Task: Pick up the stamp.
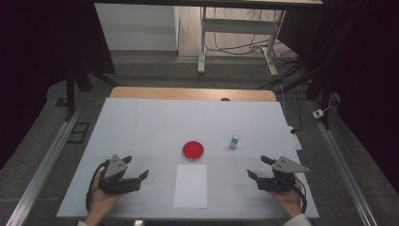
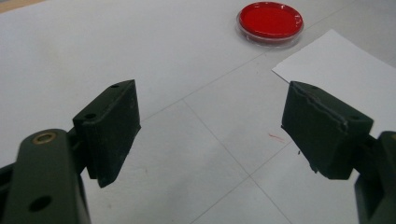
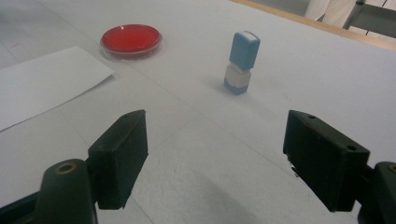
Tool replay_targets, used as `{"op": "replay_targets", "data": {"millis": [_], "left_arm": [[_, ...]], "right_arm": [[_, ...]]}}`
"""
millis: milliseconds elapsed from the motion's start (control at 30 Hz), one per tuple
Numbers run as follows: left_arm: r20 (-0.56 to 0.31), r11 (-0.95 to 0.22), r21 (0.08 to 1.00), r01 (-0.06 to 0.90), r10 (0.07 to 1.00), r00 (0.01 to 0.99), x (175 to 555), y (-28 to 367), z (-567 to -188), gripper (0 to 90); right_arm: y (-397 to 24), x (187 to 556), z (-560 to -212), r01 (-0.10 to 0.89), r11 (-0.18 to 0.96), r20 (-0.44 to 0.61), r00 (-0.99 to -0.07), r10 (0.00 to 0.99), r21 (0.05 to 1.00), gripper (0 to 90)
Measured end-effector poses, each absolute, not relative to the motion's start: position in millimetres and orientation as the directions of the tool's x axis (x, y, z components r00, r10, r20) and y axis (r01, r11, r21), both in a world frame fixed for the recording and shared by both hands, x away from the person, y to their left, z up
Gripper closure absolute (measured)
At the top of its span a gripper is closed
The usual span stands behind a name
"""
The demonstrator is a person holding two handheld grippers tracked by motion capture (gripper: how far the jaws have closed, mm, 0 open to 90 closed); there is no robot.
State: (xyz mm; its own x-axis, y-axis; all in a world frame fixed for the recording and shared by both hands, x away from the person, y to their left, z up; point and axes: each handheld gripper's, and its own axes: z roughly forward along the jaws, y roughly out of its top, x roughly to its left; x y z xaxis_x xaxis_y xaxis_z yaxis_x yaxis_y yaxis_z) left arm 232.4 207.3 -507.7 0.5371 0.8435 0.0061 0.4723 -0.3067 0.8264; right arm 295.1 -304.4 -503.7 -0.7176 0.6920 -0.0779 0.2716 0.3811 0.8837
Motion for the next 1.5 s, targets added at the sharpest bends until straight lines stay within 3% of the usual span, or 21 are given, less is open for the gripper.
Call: {"op": "replay_targets", "data": {"millis": [567,1500], "left_arm": [[0.02,-0.315,0.826,0.467,0.845,0.534,232.9,208.2,-510.3,20.1],[0.025,-0.327,0.815,0.477,0.844,0.536,235.0,208.7,-516.9,20.5]], "right_arm": [[-289.7,303.3,-483.9,0.26,0.395,-0.087,-0.732,0.676,0.881,25.9],[-265.6,353.0,-463.0,0.258,0.436,-0.119,-0.733,0.669,0.862,26.8]]}}
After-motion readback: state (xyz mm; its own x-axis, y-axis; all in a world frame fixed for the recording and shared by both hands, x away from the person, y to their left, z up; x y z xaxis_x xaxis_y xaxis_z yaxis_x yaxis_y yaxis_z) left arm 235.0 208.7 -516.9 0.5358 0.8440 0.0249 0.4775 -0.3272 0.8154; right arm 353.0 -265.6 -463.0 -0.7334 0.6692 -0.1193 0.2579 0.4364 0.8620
